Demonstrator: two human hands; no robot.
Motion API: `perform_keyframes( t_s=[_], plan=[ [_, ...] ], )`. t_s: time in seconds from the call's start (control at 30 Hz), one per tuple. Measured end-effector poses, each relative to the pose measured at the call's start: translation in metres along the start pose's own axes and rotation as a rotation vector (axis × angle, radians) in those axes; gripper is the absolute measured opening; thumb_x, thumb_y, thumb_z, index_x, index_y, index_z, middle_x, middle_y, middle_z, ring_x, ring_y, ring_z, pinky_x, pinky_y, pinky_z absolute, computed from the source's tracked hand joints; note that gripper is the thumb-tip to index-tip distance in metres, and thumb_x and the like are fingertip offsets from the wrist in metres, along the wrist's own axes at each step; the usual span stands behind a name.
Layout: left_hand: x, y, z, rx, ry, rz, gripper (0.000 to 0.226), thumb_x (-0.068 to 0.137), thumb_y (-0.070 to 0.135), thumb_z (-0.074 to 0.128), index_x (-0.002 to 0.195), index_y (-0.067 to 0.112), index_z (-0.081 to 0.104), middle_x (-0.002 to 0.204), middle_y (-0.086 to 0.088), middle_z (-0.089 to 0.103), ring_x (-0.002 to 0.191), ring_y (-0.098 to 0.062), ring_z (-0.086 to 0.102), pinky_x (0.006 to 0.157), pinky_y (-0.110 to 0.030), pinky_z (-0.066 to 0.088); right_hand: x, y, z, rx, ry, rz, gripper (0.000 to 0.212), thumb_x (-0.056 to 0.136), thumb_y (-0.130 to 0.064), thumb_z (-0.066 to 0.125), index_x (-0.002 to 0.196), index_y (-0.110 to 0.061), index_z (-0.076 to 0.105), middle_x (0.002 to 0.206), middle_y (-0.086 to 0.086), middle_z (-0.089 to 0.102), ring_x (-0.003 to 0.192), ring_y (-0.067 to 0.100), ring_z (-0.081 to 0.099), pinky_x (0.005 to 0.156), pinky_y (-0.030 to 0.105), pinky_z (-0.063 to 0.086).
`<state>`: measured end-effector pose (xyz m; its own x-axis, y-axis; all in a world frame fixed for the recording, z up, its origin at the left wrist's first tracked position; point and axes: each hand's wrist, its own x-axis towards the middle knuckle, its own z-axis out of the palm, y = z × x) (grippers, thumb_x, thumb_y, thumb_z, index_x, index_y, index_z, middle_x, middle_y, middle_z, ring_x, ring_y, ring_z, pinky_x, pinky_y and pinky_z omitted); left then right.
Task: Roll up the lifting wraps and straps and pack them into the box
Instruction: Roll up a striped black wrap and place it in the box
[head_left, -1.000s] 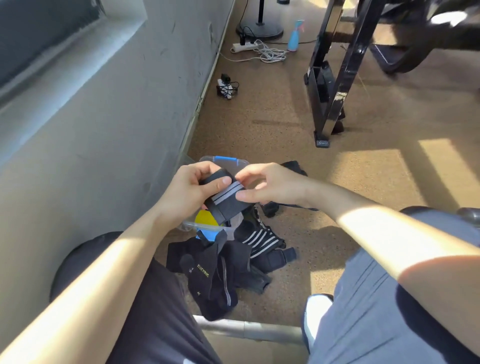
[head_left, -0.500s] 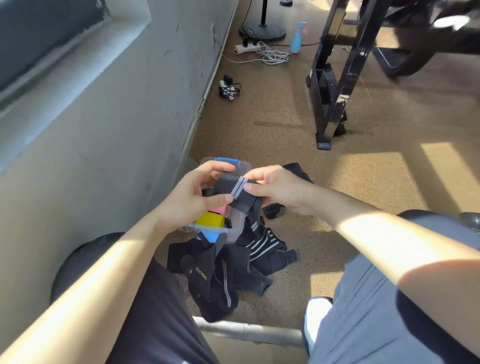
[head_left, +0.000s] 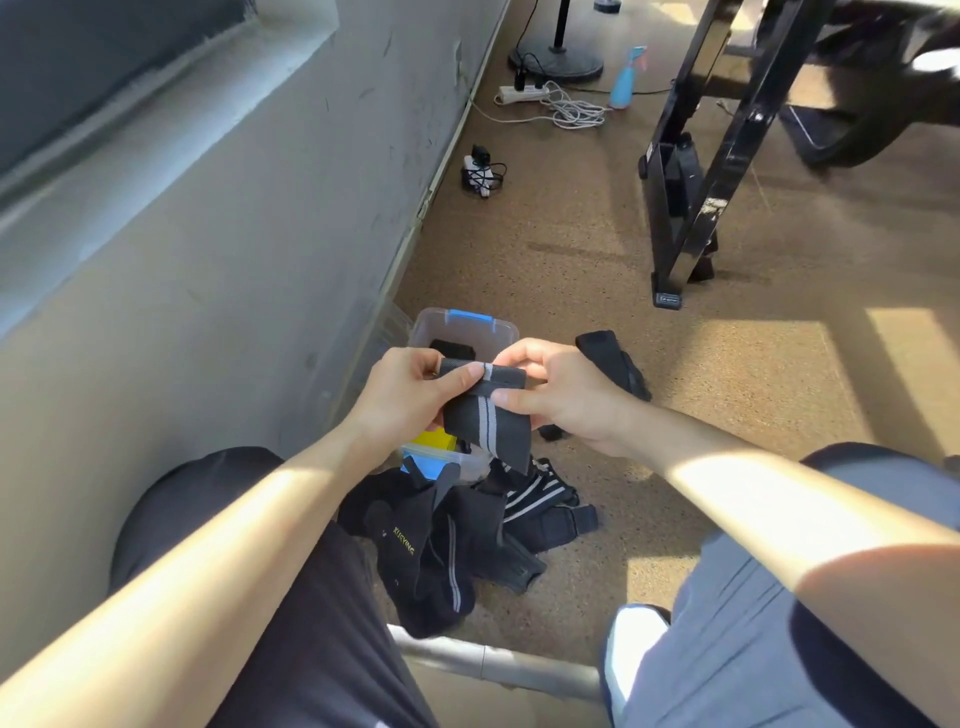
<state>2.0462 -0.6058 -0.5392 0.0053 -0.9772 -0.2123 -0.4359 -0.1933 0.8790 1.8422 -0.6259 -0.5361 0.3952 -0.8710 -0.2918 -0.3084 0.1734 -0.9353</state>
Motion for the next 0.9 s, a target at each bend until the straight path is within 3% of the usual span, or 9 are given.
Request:
perform_keyframes(
  t_s=[0.1,0.2,0.3,0.37,0.47,0.7,0.83,0.9],
  plan=[
    [-0.006,-0.002,0.001,-0.024,-0.085,-0.049,0.044,0.092,0.044,0.073,0.095,0.0,0.073,0.084,-0.015,0.074,0.075,-0.025,0.071,0.073,-0.04,0.058,-0.006,0.006,0.004,0.068,0.008,0.036,0.019,0.094,-0.003,0.069,0.114,-0.005,0.066,0.109,0.021,0.073,0.094,0.026,0.074,0.078,0.046,0.063],
    [-0.016,0.003,0.0,-0.083,-0.144,0.073,0.017,0.092,0.02,0.076,0.102,0.007,0.071,0.084,-0.001,0.073,0.077,-0.004,0.068,0.074,-0.023,0.055,-0.015,0.01,0.008,0.138,0.008,0.061,0.022,0.099,-0.003,0.063,0.12,0.0,0.064,0.111,0.022,0.074,0.09,0.019,0.074,0.071,0.033,0.062],
    [-0.024,0.0,-0.001,-0.08,-0.155,0.139,0.015,0.091,0.008,0.075,0.105,0.011,0.071,0.098,-0.009,0.075,0.086,-0.016,0.071,0.077,-0.031,0.061,-0.023,0.01,0.011,0.151,-0.016,0.089,0.023,0.1,-0.006,0.061,0.122,0.0,0.065,0.111,0.022,0.074,0.092,0.021,0.074,0.075,0.036,0.063],
    [-0.033,-0.001,0.001,-0.093,-0.15,0.097,0.013,0.093,0.01,0.074,0.105,0.014,0.071,0.099,-0.009,0.076,0.086,-0.023,0.073,0.068,-0.035,0.063,-0.027,0.01,0.012,0.142,-0.07,0.116,0.022,0.101,-0.008,0.061,0.121,-0.002,0.067,0.107,0.018,0.075,0.092,0.021,0.074,0.074,0.037,0.063],
    [-0.044,-0.004,0.007,-0.11,-0.089,0.017,0.008,0.094,0.017,0.073,0.102,0.019,0.071,0.097,0.002,0.076,0.085,-0.014,0.073,0.06,-0.031,0.061,-0.032,0.012,0.016,0.195,-0.127,0.163,0.024,0.102,-0.009,0.059,0.124,-0.003,0.067,0.109,0.015,0.076,0.096,0.025,0.075,0.07,0.037,0.061],
    [-0.041,-0.007,0.01,-0.109,-0.007,0.003,0.012,0.096,0.021,0.071,0.089,0.03,0.07,0.097,-0.005,0.074,0.087,-0.021,0.074,0.064,-0.049,0.065,-0.028,0.02,0.02,0.25,0.045,0.024,0.013,0.101,-0.013,0.062,0.109,-0.013,0.072,0.103,0.012,0.078,0.097,0.025,0.075,0.074,0.045,0.063],
    [-0.038,-0.004,0.014,-0.16,-0.039,-0.017,0.001,0.097,0.019,0.07,0.097,0.02,0.07,0.099,-0.007,0.075,0.084,-0.019,0.075,0.058,-0.035,0.062,-0.023,0.021,0.016,0.249,0.083,-0.012,0.014,0.099,-0.007,0.063,0.109,-0.007,0.073,0.102,0.013,0.078,0.094,0.022,0.075,0.073,0.034,0.061],
    [-0.037,-0.002,0.014,-0.25,-0.068,-0.047,0.012,0.097,0.025,0.069,0.103,0.015,0.072,0.1,-0.007,0.077,0.085,-0.018,0.076,0.06,-0.028,0.06,-0.019,0.023,0.014,0.206,0.111,-0.034,0.014,0.097,-0.006,0.066,0.108,-0.008,0.075,0.1,0.013,0.078,0.092,0.024,0.073,0.077,0.035,0.056]
  ],
)
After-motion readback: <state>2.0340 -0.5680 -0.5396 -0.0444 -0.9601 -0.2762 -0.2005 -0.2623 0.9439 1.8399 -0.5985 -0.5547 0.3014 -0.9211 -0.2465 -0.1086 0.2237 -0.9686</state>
